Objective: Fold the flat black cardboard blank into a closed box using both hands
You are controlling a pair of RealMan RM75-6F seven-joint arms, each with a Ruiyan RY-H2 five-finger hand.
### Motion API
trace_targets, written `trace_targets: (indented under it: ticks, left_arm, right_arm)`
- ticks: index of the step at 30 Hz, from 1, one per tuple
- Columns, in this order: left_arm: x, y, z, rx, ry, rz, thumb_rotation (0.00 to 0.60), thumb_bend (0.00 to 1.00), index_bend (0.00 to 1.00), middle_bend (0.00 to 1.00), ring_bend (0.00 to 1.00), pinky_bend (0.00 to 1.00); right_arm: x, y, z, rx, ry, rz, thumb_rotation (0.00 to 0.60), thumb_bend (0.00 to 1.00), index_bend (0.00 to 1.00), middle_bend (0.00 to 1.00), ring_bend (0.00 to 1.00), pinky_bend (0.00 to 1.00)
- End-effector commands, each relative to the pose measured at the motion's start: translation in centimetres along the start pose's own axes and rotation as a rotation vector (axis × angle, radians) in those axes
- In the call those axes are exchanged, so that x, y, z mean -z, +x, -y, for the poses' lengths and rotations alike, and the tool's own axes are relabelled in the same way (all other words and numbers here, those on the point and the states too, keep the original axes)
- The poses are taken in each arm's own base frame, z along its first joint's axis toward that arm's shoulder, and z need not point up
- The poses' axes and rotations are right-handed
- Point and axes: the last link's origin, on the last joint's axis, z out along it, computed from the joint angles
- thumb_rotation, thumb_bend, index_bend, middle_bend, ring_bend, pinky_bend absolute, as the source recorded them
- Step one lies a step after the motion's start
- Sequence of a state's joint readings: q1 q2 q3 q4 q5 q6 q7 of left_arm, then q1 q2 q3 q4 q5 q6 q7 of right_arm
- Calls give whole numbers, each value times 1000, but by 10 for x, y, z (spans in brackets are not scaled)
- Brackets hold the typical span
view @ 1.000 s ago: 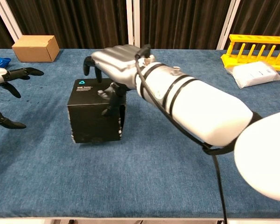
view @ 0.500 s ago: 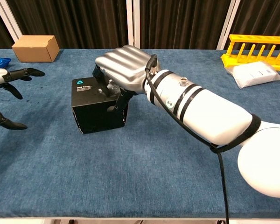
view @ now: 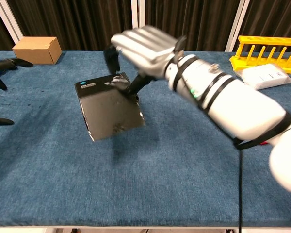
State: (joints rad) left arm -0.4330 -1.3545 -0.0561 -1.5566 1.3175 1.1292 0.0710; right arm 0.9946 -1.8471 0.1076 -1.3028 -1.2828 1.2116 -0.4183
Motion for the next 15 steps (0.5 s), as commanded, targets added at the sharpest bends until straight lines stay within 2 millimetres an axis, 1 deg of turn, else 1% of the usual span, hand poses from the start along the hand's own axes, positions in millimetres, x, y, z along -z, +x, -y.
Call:
trace_targets:
  ticks: [1,2,3,7,8,10,11,12,13,15]
  left_arm:
    - [11,19,14,-86,51,-84,600,18,28,0,13,284]
    - [14,23,19,-106,69,-103,600,17,30,0,15,284]
    - [18,29,25,-128,94,-130,600,17,31,0,17,284]
    - [37,49,47,-166,165,-226,600,15,46,0,34,285]
    - [45,54,54,-178,189,-256,600,14,51,0,41,285]
    - [58,63,65,-206,220,-291,600,12,59,0,47,285]
    - [68,68,72,-221,241,-313,600,7,62,0,47,283]
    - [75,71,77,-229,252,-325,600,4,63,0,47,283]
    - [84,75,82,-234,254,-333,600,1,63,0,47,279]
    - [99,78,89,-217,251,-342,600,0,65,0,47,270]
  right_arm:
    - [18,22,-30,-17,-61,-59,600,386,477,390,634,927]
    - [25,27,-38,-24,-82,-65,600,386,466,382,616,891]
    - [34,35,-51,-37,-114,-74,600,386,443,370,588,829]
    - [77,64,-98,-47,-249,-90,600,386,343,317,433,553]
    - [94,73,-113,-42,-296,-84,600,386,300,299,376,477]
    - [122,85,-135,-37,-370,-65,600,386,228,267,297,396]
    - [142,93,-148,-33,-420,-51,600,386,189,242,252,353]
    - [156,98,-156,-32,-454,-40,600,386,161,220,216,316]
    - [176,104,-166,-33,-492,-25,600,386,137,194,175,271]
    - [204,112,-179,-41,-548,-12,600,386,107,157,114,203]
